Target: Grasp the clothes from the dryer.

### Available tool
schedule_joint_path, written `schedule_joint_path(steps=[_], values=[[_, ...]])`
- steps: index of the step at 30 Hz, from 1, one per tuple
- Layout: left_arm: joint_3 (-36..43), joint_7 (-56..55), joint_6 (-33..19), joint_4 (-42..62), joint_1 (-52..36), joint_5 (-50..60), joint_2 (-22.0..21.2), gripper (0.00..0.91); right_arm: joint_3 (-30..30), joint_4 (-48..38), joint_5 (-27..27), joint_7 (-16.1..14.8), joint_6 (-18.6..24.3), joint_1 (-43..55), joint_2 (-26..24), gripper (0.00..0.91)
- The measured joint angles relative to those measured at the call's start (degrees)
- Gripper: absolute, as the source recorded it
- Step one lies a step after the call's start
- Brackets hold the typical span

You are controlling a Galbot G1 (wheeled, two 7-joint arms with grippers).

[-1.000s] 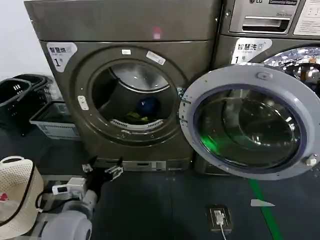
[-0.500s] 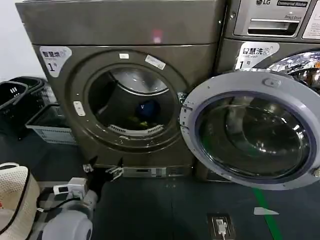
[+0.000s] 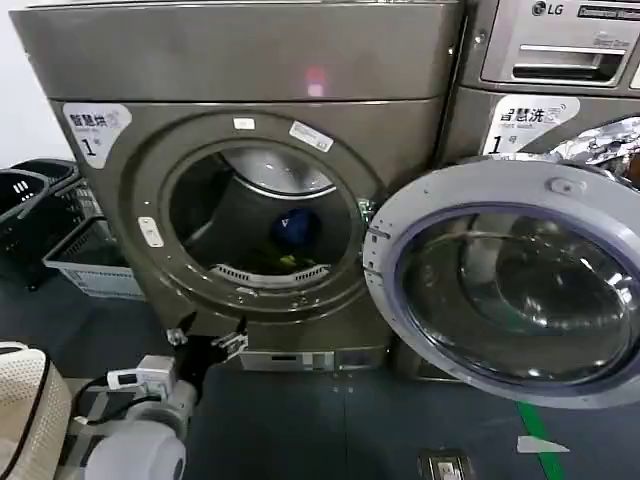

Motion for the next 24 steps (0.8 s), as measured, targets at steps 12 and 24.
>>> schedule_joint_path(steps=[12, 24], values=[[0.12, 1.83, 0.00, -0.13, -0.74, -1.37, -0.60, 0.907, -0.25, -0.57, -0.02, -0.01, 0.06, 0.37, -0.26, 0.907], [0.23, 2.73, 0.00, 0.36, -1.32, -3.26, -1.06, 0.907, -0.47, -0.96, -0.22, -0.11, 0.18, 0.79, -0.40, 0.907]])
